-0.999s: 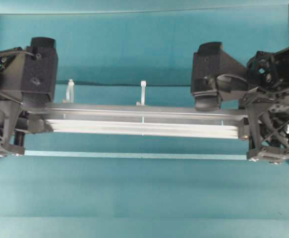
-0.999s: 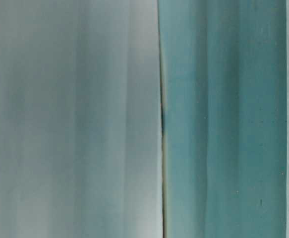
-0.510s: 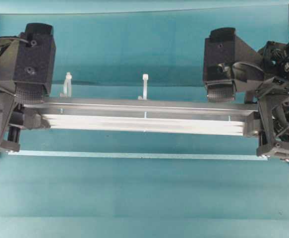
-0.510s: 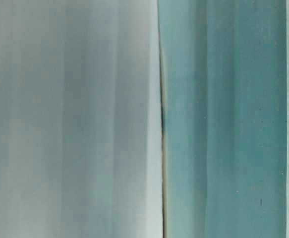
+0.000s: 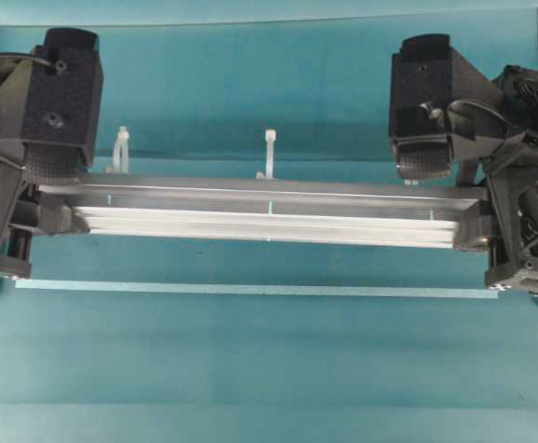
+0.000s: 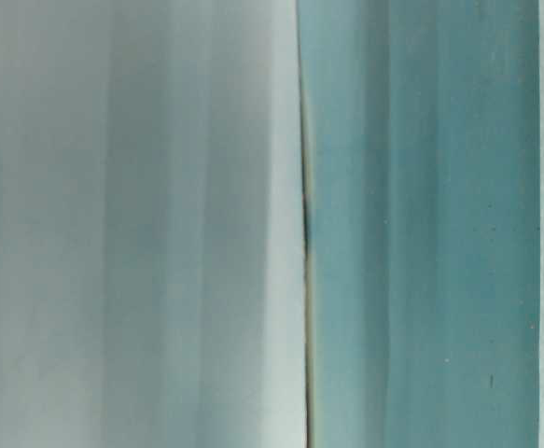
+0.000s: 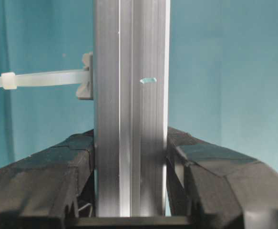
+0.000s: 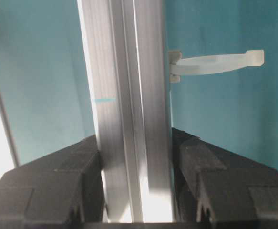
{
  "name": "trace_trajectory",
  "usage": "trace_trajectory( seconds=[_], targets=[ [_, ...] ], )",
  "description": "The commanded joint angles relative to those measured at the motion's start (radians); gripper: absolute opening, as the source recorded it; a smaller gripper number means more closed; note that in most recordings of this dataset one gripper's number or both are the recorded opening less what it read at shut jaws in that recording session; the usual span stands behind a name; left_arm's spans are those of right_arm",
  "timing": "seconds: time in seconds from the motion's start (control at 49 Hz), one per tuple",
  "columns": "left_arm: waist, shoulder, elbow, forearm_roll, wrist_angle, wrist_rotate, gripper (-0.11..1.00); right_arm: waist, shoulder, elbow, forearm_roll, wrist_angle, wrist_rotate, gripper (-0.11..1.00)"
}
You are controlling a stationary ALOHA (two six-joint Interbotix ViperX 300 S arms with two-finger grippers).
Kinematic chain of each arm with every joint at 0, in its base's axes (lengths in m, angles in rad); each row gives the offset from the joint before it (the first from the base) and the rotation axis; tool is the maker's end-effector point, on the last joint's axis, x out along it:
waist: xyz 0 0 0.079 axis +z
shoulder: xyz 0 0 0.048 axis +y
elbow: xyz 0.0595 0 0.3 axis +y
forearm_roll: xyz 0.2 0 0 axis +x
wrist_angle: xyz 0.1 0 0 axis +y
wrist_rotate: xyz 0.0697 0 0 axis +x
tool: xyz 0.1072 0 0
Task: Lift the large metal rail with both hands.
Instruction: 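Lower the held rail back onto the table with both grippers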
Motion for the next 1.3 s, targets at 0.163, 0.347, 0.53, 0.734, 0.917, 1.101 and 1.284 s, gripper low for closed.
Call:
trace_trajectory(
  seconds=[0.163, 0.347, 0.53, 0.734, 0.917, 1.101, 1.284],
  targets=[
    [0.009, 0.006, -0.031, 0.003, -0.021, 0.012, 0.35, -0.008, 0.017, -0.023, -0.009, -0.020, 0.012, 0.39],
    [0.008, -0.002, 0.041, 0.003, -0.101, 0.008, 0.35, -0.002, 0.031, 0.035, -0.020, -0.032, 0.003, 0.39],
    [0.006, -0.018, 0.183, 0.003, -0.175, 0.009, 0.35, -0.002, 0.035, 0.149, -0.020, -0.103, -0.014, 0.39],
    [0.011, -0.035, 0.345, 0.003, -0.296, 0.008, 0.35, 0.003, 0.032, 0.264, -0.021, -0.250, -0.023, 0.39],
    [0.032, -0.058, 0.451, 0.003, -0.425, 0.012, 0.35, -0.003, 0.031, 0.383, -0.044, -0.339, -0.046, 0.39],
    [0.058, -0.066, 0.555, 0.006, -0.500, 0.014, 0.35, -0.029, 0.031, 0.525, -0.046, -0.495, -0.081, 0.39],
    [0.077, -0.060, 0.658, 0.006, -0.592, 0.012, 0.35, -0.034, 0.040, 0.612, -0.048, -0.640, -0.086, 0.39]
  ],
)
